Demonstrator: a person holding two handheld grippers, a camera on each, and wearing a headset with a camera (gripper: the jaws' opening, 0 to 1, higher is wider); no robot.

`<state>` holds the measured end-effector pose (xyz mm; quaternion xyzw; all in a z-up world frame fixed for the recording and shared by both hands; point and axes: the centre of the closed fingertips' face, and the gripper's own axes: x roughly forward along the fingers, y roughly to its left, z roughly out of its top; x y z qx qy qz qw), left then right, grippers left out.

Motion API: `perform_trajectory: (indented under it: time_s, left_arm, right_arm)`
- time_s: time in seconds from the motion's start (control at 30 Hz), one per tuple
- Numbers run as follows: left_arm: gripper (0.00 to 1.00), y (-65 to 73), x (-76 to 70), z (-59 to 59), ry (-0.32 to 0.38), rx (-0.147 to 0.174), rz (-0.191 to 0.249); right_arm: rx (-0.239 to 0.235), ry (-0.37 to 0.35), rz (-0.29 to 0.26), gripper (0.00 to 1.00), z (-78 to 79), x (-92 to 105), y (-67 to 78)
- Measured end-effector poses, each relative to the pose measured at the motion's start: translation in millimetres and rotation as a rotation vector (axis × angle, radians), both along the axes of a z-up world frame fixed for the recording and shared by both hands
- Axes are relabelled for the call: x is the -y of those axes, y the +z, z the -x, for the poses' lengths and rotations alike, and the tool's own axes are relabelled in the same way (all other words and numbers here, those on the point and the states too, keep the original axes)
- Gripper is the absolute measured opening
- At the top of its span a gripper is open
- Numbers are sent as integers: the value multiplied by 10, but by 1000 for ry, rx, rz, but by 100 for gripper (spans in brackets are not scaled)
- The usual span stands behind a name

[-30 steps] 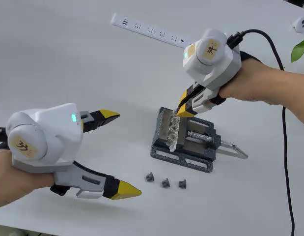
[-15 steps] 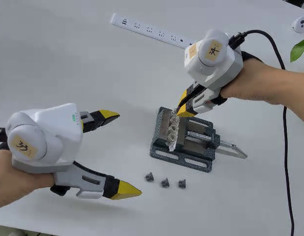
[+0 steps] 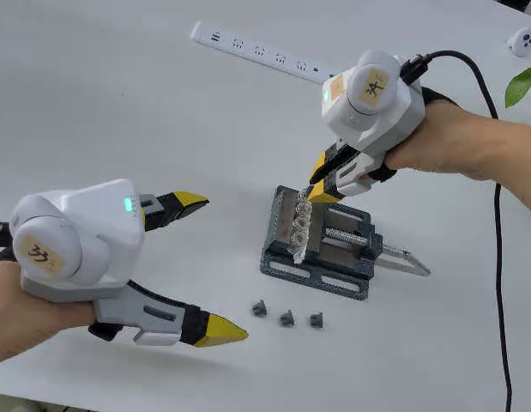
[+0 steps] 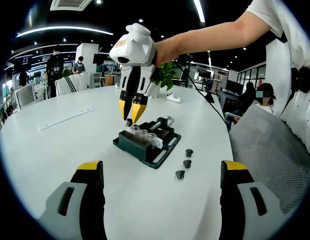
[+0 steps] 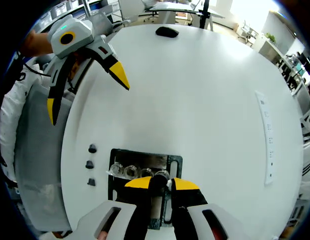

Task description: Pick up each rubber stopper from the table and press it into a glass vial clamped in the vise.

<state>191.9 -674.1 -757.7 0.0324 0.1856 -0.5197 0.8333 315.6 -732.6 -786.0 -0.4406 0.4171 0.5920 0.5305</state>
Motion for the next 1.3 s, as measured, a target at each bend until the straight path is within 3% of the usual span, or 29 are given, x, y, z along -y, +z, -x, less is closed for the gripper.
perform_trajectory:
  time_s: [0.63,1.3]
  left_arm:
    - [95,-14,9,6,-1,-8,5]
    - [94,-16,-3,-9,7,-7,14]
  right_arm:
    - [1,15,-10,7,4,-20,6]
    - [-50,6,70,6,14,5,2]
